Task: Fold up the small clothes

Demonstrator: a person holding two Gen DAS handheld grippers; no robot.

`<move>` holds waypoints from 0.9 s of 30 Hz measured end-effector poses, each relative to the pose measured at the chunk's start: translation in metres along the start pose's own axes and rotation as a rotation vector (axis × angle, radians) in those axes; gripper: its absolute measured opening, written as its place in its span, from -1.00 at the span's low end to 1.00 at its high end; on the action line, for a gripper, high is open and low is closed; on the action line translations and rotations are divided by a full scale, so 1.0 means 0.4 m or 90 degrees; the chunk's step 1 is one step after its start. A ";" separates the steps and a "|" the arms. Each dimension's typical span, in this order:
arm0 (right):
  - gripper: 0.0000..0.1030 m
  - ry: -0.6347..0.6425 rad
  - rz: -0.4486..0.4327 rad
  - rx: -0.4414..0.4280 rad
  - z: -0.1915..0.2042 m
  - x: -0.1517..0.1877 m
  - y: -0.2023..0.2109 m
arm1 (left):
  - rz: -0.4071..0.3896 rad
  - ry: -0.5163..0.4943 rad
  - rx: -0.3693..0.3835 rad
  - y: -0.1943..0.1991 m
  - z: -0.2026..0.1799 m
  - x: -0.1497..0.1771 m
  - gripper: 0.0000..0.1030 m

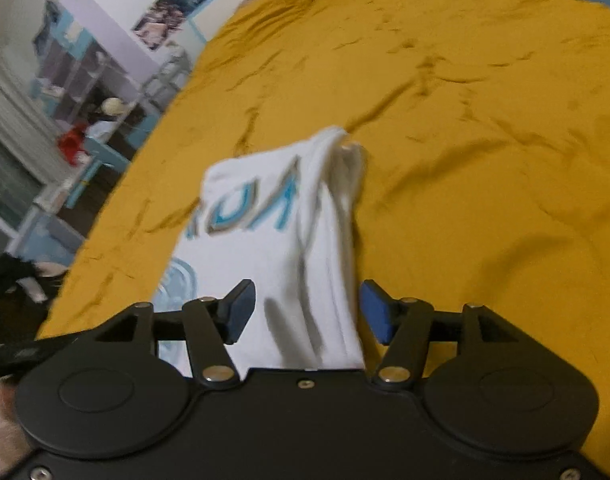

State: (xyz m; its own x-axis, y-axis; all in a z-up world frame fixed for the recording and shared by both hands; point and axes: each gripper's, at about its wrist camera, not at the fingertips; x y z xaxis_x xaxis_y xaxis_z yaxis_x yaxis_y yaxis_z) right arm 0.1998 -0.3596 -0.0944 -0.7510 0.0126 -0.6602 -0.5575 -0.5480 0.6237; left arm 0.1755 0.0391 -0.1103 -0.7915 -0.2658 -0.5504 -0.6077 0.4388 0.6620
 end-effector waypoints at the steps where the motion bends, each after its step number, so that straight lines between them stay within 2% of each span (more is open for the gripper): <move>1: 0.16 -0.005 -0.001 0.011 0.005 0.008 0.002 | -0.002 -0.019 -0.001 0.007 -0.010 0.022 0.44; 3: 0.16 -0.030 -0.002 0.025 0.003 0.021 0.005 | -0.004 -0.055 0.008 0.011 -0.029 0.052 0.41; 7: 0.15 -0.058 -0.013 0.029 0.004 0.039 0.004 | 0.001 -0.089 -0.007 -0.015 -0.047 0.083 0.02; 12: 0.12 -0.046 -0.022 0.046 0.037 0.055 0.012 | -0.009 -0.053 -0.030 -0.031 -0.056 0.100 -0.20; 13: 0.12 -0.041 -0.022 0.048 0.043 0.058 0.015 | -0.011 -0.049 -0.038 -0.032 -0.058 0.104 -0.30; 15: 0.12 -0.042 -0.024 0.049 0.047 0.060 0.017 | -0.015 -0.060 -0.061 -0.039 -0.064 0.111 -0.42; 21: 0.10 -0.050 -0.033 0.048 0.051 0.067 0.024 | -0.011 -0.086 -0.090 -0.049 -0.073 0.123 -0.52; 22: 0.00 -0.047 -0.034 0.049 0.054 0.067 0.026 | -0.014 -0.084 -0.093 -0.049 -0.074 0.123 -0.54; 23: -0.21 -0.041 -0.036 0.052 0.056 0.068 0.026 | -0.017 -0.078 -0.092 -0.049 -0.074 0.121 -0.54; 24: -0.32 -0.026 -0.036 0.058 0.061 0.066 0.026 | -0.022 -0.065 -0.090 -0.046 -0.074 0.117 -0.54; 25: -0.40 -0.017 -0.036 0.060 0.065 0.066 0.027 | -0.029 -0.052 -0.091 -0.044 -0.074 0.113 -0.54; 27: -0.43 -0.015 -0.037 0.054 0.068 0.065 0.028 | -0.042 -0.038 -0.095 -0.041 -0.075 0.110 -0.54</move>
Point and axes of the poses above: each gripper's, at about its wrist camera, not at the fingertips, and y roughly against the way its jaws point, z to its left, x to its underside, and after that the axes turned 10 degrees about y, right-handed
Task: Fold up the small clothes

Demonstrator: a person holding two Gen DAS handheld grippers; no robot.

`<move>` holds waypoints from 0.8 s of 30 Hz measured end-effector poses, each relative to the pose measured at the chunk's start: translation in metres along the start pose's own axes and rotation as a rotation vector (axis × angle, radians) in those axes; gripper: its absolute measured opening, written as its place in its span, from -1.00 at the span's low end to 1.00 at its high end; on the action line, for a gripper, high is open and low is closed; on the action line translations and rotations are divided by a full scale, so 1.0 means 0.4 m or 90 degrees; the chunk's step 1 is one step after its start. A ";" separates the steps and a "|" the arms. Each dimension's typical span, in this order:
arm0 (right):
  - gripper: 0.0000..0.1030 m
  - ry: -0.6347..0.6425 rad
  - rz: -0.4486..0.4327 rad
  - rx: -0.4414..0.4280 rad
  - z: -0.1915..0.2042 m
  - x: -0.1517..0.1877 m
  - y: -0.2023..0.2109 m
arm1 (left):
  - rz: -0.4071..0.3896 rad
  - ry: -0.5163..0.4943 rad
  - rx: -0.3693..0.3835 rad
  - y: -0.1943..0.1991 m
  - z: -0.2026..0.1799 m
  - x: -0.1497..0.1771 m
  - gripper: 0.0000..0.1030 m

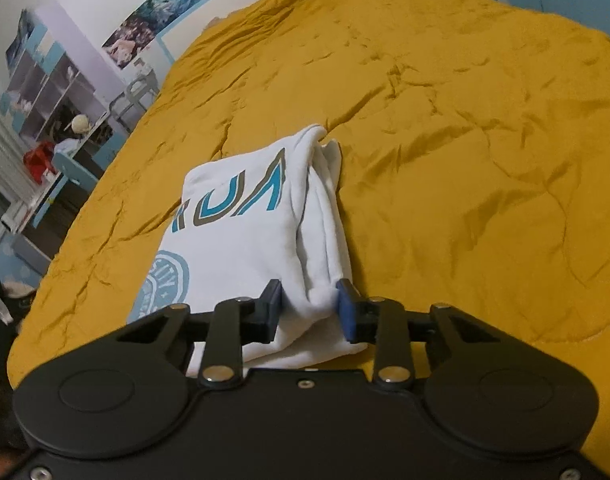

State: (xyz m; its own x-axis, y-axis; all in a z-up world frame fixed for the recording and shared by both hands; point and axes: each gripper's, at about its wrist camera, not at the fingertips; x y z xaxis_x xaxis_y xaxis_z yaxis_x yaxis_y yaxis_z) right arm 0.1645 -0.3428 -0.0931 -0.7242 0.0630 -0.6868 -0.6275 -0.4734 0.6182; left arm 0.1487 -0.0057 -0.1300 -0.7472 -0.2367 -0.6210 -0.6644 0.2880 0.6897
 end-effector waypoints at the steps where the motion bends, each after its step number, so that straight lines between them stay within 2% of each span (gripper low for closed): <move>1: -0.48 0.001 0.000 -0.003 0.001 -0.001 -0.001 | -0.006 0.007 -0.002 0.000 -0.001 -0.001 -0.54; 3: -0.53 0.003 -0.004 0.000 0.006 -0.001 0.000 | -0.011 0.018 -0.011 -0.005 -0.004 -0.002 -0.58; 4: -0.58 0.004 -0.004 -0.001 0.009 -0.001 0.000 | -0.009 0.014 -0.015 -0.007 -0.008 -0.002 -0.70; 6: -0.60 -0.003 -0.008 -0.007 0.011 -0.001 0.004 | -0.017 -0.010 -0.033 0.000 -0.017 -0.002 -0.83; 9: -0.64 -0.020 -0.032 -0.033 0.019 -0.009 0.036 | -0.030 -0.059 -0.060 0.030 -0.028 -0.016 -0.86; 12: -0.70 -0.019 -0.040 -0.046 0.032 -0.010 0.063 | 0.001 -0.065 -0.070 0.027 -0.011 -0.023 -0.84; 15: -0.73 -0.035 0.001 -0.027 0.010 0.024 0.026 | 0.057 -0.055 -0.077 -0.021 0.012 0.001 -0.80; 17: -0.74 -0.049 0.023 -0.014 -0.011 0.055 -0.005 | 0.058 -0.052 -0.076 -0.030 0.017 0.013 -0.78; 20: -0.69 -0.071 0.016 -0.024 -0.033 0.077 -0.005 | 0.048 -0.041 -0.065 -0.007 0.022 0.010 -0.55; 22: -0.51 -0.073 0.006 -0.041 -0.034 0.068 0.015 | 0.036 -0.035 -0.064 0.025 0.032 0.002 -0.15; 23: -0.48 -0.060 -0.003 -0.041 -0.030 0.063 0.026 | 0.022 -0.034 -0.063 0.046 0.034 -0.003 -0.04; 24: -0.47 -0.038 -0.015 -0.038 -0.022 0.050 0.038 | 0.004 -0.030 -0.059 0.067 0.039 -0.017 0.15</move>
Point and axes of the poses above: each gripper's, at about its wrist camera, not at the fingertips, and y roughly against the way its jaws point, z to its left, x to its underside, and after that the axes turned 10 degrees about y, right-handed
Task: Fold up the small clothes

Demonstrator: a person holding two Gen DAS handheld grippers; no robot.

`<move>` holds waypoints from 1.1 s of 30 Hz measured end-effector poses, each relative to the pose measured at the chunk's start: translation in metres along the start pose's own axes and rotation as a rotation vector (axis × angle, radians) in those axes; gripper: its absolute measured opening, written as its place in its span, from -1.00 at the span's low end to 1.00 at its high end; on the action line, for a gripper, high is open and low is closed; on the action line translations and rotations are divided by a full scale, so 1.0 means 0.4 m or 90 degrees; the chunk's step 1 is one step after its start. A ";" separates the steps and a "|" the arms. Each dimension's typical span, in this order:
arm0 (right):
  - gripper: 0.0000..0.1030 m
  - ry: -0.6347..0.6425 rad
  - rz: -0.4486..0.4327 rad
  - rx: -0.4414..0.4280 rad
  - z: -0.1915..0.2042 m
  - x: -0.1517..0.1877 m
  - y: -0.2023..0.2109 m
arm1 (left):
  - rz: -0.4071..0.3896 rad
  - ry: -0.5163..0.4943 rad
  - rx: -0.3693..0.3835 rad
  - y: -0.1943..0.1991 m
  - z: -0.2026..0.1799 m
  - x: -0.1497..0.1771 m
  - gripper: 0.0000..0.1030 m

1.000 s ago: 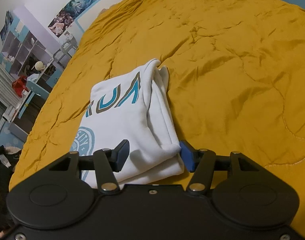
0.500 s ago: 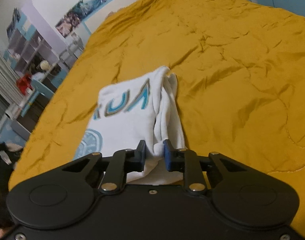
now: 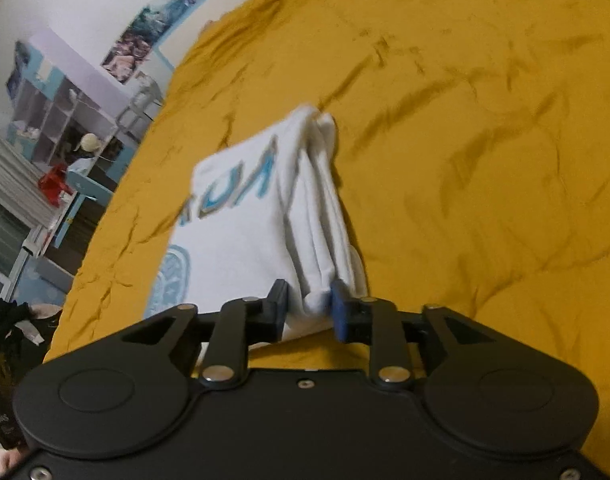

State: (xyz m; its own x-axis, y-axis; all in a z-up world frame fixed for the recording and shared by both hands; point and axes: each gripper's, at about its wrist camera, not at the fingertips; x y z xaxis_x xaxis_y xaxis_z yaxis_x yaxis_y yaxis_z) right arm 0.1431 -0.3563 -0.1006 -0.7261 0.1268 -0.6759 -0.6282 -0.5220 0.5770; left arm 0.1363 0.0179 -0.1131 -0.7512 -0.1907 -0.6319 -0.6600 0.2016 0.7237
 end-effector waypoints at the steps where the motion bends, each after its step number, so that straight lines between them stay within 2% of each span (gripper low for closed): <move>1: -0.42 0.020 -0.014 0.007 0.011 -0.016 0.008 | -0.017 0.006 0.005 0.016 0.006 -0.014 0.38; 4: 0.06 0.054 -0.058 0.020 0.027 -0.076 0.000 | -0.074 0.037 0.038 0.035 0.032 -0.081 0.83; 6: 0.06 0.061 -0.071 0.017 0.021 -0.124 -0.038 | -0.096 0.063 0.060 0.012 0.048 -0.135 1.00; 10: 0.06 0.078 -0.086 0.024 0.012 -0.209 -0.157 | -0.109 0.154 0.115 -0.103 0.099 -0.247 1.00; 12: 0.06 0.076 -0.080 0.033 -0.002 -0.240 -0.220 | -0.116 0.201 0.129 -0.169 0.124 -0.298 1.00; 15: 0.06 0.061 -0.054 0.046 -0.025 -0.276 -0.312 | -0.119 0.254 0.125 -0.265 0.155 -0.365 1.00; 18: 0.06 0.042 -0.031 0.039 -0.037 -0.284 -0.367 | -0.088 0.325 0.138 -0.358 0.193 -0.419 0.94; 20: 0.06 0.042 -0.024 0.035 -0.036 -0.284 -0.392 | -0.064 0.375 0.165 -0.415 0.214 -0.439 0.91; 21: 0.06 0.045 -0.023 0.032 -0.035 -0.283 -0.397 | -0.055 0.395 0.180 -0.438 0.221 -0.447 0.83; 23: 0.04 0.054 -0.020 0.031 -0.032 -0.282 -0.408 | -0.037 0.428 0.207 -0.480 0.234 -0.452 0.45; 25: -0.06 0.065 -0.023 0.033 -0.020 -0.277 -0.412 | -0.015 0.438 0.240 -0.519 0.236 -0.451 -0.74; 26: -0.10 0.072 -0.028 0.038 -0.017 -0.274 -0.410 | -0.008 0.431 0.245 -0.533 0.233 -0.451 -0.95; 27: -0.17 0.080 -0.036 0.042 -0.014 -0.273 -0.407 | -0.014 0.421 0.247 -0.540 0.230 -0.451 -1.00; 29: -0.63 0.101 -0.053 0.043 -0.001 -0.282 -0.401 | -0.064 0.404 0.226 -0.523 0.226 -0.454 -1.00; 31: -0.75 0.120 -0.072 0.030 0.018 -0.293 -0.391 | -0.114 0.390 0.224 -0.491 0.225 -0.459 -1.00; 33: -0.78 0.127 -0.086 0.031 0.028 -0.302 -0.389 | -0.101 0.382 0.207 -0.497 0.230 -0.469 -1.00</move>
Point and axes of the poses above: each gripper's, at about its wrist camera, not at the fingertips, and y roughly against the way its jaws point, z to its left, x to its underside, and after that the axes turned 10 degrees about y, right-handed
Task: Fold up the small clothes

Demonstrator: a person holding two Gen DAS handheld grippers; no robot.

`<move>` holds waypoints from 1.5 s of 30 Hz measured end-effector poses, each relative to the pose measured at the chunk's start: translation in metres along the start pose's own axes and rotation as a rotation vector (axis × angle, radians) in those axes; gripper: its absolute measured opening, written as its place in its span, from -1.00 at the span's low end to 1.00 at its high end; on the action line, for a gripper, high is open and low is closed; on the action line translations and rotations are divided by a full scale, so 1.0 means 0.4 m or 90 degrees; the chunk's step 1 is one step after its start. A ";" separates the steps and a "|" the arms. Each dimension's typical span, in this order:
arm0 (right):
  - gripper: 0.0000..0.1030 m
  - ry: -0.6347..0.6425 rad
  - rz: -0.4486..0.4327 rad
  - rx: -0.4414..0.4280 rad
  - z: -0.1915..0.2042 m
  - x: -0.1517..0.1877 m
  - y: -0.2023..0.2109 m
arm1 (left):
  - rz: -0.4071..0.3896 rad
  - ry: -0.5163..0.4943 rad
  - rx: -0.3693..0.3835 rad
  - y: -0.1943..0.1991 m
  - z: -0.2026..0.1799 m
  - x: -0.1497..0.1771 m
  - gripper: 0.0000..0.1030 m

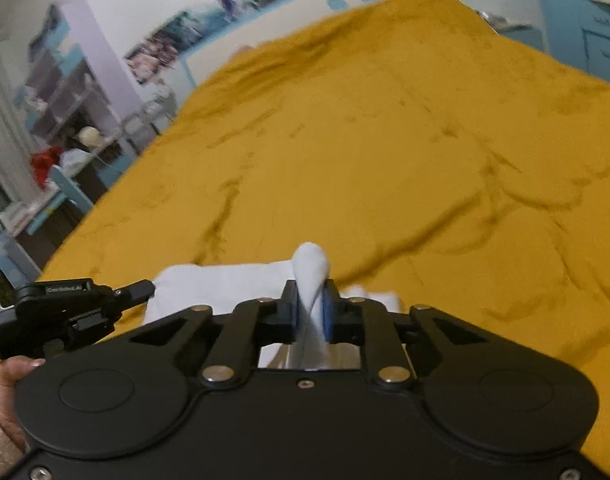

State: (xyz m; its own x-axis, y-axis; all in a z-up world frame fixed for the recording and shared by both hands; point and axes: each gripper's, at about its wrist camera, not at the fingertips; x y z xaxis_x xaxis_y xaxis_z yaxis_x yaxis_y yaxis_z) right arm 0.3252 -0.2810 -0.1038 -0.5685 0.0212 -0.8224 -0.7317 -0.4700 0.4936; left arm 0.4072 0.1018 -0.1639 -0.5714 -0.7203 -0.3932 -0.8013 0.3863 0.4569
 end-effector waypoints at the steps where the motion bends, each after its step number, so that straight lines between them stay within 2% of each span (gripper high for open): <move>1: -0.78 0.004 0.007 0.005 -0.002 -0.002 -0.013 | 0.005 -0.002 -0.014 -0.013 0.005 -0.002 -1.00; 4: -0.78 -0.009 0.055 0.025 -0.029 0.019 -0.075 | 0.040 -0.021 -0.061 -0.062 0.018 0.005 -1.00; 6: -0.66 -0.036 0.080 0.035 -0.054 0.035 -0.096 | 0.059 -0.022 -0.084 -0.086 0.024 0.013 -0.97; 7: -0.59 -0.056 0.077 0.029 -0.067 0.039 -0.092 | 0.063 -0.021 -0.089 -0.091 0.025 0.013 -0.96; 8: -0.41 -0.070 0.073 0.024 -0.075 0.041 -0.082 | 0.065 -0.015 -0.087 -0.092 0.024 0.009 -0.97; 9: -0.25 -0.082 0.070 0.029 -0.079 0.038 -0.066 | 0.070 -0.002 -0.085 -0.084 0.019 0.004 -0.90; 10: -0.11 -0.083 0.062 0.038 -0.076 0.034 -0.042 | 0.071 0.006 -0.080 -0.074 0.009 -0.001 -0.59; 11: -0.11 -0.074 0.055 0.036 -0.071 0.029 -0.016 | 0.068 0.003 -0.078 -0.055 -0.002 -0.005 -0.34; 12: -0.11 -0.059 0.050 0.023 -0.061 0.024 0.023 | 0.058 -0.010 -0.081 -0.021 -0.022 -0.006 0.05; 14: -0.11 -0.034 0.045 0.010 -0.037 0.028 0.093 | 0.052 -0.047 -0.074 0.038 -0.047 0.003 0.14; 16: -0.11 -0.012 0.047 -0.005 -0.014 0.042 0.170 | 0.067 -0.081 -0.064 0.104 -0.072 0.022 0.39; 17: -0.11 -0.003 0.050 -0.011 -0.003 0.056 0.210 | 0.073 -0.100 -0.066 0.146 -0.085 0.041 0.41; 21: -0.05 0.011 0.072 -0.008 0.030 0.136 0.323 | 0.103 -0.160 -0.049 0.290 -0.103 0.146 0.42; 23: -0.05 0.008 0.082 -0.009 0.038 0.175 0.359 | 0.121 -0.167 -0.043 0.337 -0.102 0.207 0.42; 25: -0.05 0.004 0.092 -0.010 0.045 0.208 0.376 | 0.140 -0.145 -0.042 0.362 -0.079 0.257 0.42; 28: -0.05 0.007 0.101 -0.004 0.060 0.239 0.378 | 0.165 -0.078 -0.052 0.385 -0.024 0.329 0.42; 30: -0.05 0.007 0.100 0.004 0.063 0.248 0.369 | 0.187 -0.034 -0.042 0.370 0.001 0.358 0.42; 31: -0.13 0.005 0.101 0.005 0.066 0.249 0.366 | 0.188 -0.033 -0.041 0.364 -0.003 0.372 0.41; 32: -0.36 0.007 0.101 0.006 0.067 0.251 0.364 | 0.184 -0.036 -0.045 0.356 -0.005 0.380 0.39; 33: -0.48 0.008 0.103 0.016 0.067 0.251 0.361 | 0.189 -0.040 -0.046 0.347 -0.009 0.385 0.26; 34: -0.60 0.006 0.103 0.016 0.068 0.252 0.361 | 0.196 -0.039 -0.046 0.337 -0.012 0.388 -0.24; 35: -0.67 -0.001 0.100 0.014 0.066 0.252 0.365 | 0.214 -0.027 -0.034 0.331 -0.007 0.385 -0.57; 37: -0.74 -0.013 0.087 0.017 0.068 0.246 0.383 | 0.213 -0.014 -0.030 0.333 -0.011 0.380 -0.73; 40: -0.92 -0.020 0.060 0.020 0.070 0.243 0.419 | 0.209 -0.036 -0.029 0.349 -0.017 0.381 -0.75; 41: -0.96 -0.022 0.065 0.022 0.065 0.249 0.419 | 0.216 -0.034 -0.037 0.346 -0.009 0.387 -0.74; 43: -0.99 -0.026 0.087 0.037 0.043 0.275 0.401 | 0.224 -0.030 -0.051 0.335 0.016 0.402 -0.59; 45: -1.00 -0.049 0.106 0.049 0.004 0.303 0.378 | 0.228 -0.025 -0.048 0.325 0.034 0.411 -0.55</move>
State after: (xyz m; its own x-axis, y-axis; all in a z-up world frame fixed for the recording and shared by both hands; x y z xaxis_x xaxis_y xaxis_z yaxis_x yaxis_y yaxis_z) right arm 0.1451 -0.3481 -0.1285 -0.7092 0.0173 -0.7048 -0.6498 -0.4040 0.6439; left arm 0.2067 0.0416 -0.1799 -0.8211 -0.5236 -0.2274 -0.5347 0.5658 0.6277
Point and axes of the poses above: each gripper's, at about its wrist camera, not at the fingertips, and y roughly against the way its jaws point, z to its left, x to its underside, and after that the axes turned 10 degrees about y, right-handed
